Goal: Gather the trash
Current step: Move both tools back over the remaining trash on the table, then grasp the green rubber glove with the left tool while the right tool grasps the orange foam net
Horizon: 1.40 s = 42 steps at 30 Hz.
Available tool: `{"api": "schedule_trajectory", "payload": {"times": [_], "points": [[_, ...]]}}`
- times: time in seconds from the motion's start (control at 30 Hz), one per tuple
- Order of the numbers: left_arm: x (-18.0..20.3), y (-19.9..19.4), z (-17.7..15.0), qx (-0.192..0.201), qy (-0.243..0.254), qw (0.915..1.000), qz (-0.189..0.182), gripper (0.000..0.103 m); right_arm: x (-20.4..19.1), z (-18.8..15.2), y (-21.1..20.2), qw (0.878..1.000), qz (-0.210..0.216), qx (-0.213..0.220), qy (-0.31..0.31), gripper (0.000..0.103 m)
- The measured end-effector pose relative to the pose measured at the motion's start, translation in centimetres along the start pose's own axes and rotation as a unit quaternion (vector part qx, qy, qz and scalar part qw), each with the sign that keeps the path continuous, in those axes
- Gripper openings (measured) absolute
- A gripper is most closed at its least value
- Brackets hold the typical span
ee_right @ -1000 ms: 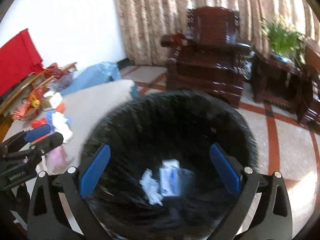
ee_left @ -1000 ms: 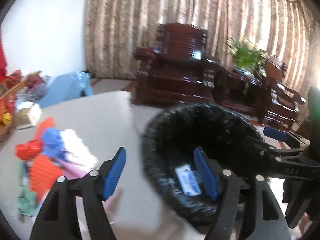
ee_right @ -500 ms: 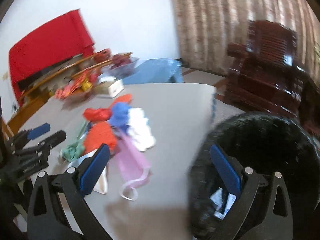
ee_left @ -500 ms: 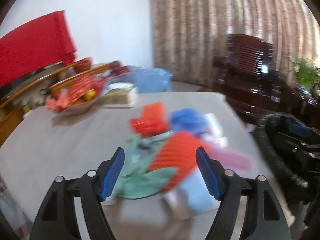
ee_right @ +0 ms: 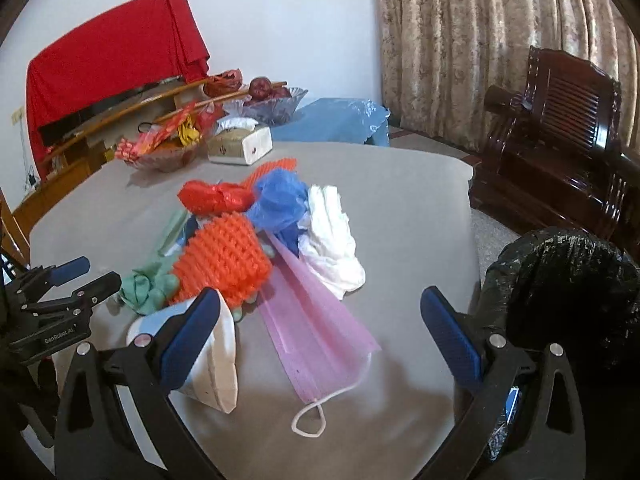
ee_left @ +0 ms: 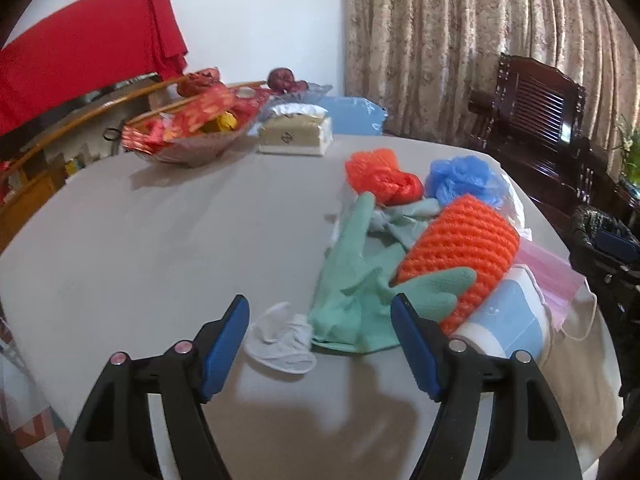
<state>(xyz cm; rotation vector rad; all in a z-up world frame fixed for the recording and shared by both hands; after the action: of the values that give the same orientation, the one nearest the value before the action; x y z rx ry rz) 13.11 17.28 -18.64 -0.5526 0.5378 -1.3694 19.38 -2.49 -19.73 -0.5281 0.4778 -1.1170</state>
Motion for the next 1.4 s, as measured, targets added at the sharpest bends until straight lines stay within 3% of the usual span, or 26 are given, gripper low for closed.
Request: {"api": "schedule_trajectory", "payload": {"times": [0.3,0.43,0.53,0.63,0.7,0.77,0.93,1.13,1.33,1.4], "points": [[1.4,2.3,0.0,-0.015,0.037,0.9991,-0.011,0.08,0.0,0.0,0.9,1.0,-0.003,-0.006,-0.005,0.097],[0.6,4.1,0.5,-0.033,0.006,0.9993,-0.015,0.083,-0.5,0.2,1.0,1.0,0.004,-0.003,-0.01,0.097],[0.8,5.1,0.6,-0.053,0.011,0.9985,-0.01,0.08,-1.2,0.6,1.0,1.0,0.012,0.001,-0.016,0.097],[0.6,4.8,0.5,-0.046,0.007,0.9987,-0.018,0.071,-1.7,1.1,0.9,1.0,0.021,0.008,-0.019,0.097],[0.0,4.6,0.6,-0.043,-0.005,0.9991,-0.003,0.048,-2.1,1.4,0.8,0.999,0.031,0.01,-0.021,0.093],[-1.0,4.6,0.7,-0.045,-0.023,0.9987,-0.007,0.035,-2.7,1.7,0.9,0.999,0.042,0.007,-0.024,0.088],[-1.9,3.9,0.9,-0.038,-0.04,0.9984,-0.015,0.021,-4.3,1.9,1.8,0.997,0.066,-0.007,-0.032,0.081],[-3.2,1.7,0.4,-0.019,-0.067,0.9964,0.048,0.008,-5.4,1.9,3.2,0.997,0.065,-0.021,-0.042,0.081],[-3.0,1.5,-0.2,-0.034,-0.063,0.9971,0.028,0.012,-5.8,1.8,5.3,0.997,0.061,-0.041,-0.039,0.081],[-2.6,2.0,0.0,-0.043,-0.057,0.9973,0.021,0.032,-5.9,1.8,6.0,0.996,0.059,-0.049,-0.039,0.081]]}}
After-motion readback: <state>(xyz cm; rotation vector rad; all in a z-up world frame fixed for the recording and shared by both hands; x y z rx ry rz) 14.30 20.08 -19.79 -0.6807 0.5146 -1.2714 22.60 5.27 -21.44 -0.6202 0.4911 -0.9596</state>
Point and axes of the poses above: each gripper's, at about its wrist camera, not at the fingertips, and y roughly the way its jaws point, x to its right, z to its top, the point moved 1 cm from there along y, roughly the way its jaws point, and after that the axes turned 2 degrees about z, right-handed, at the moved point
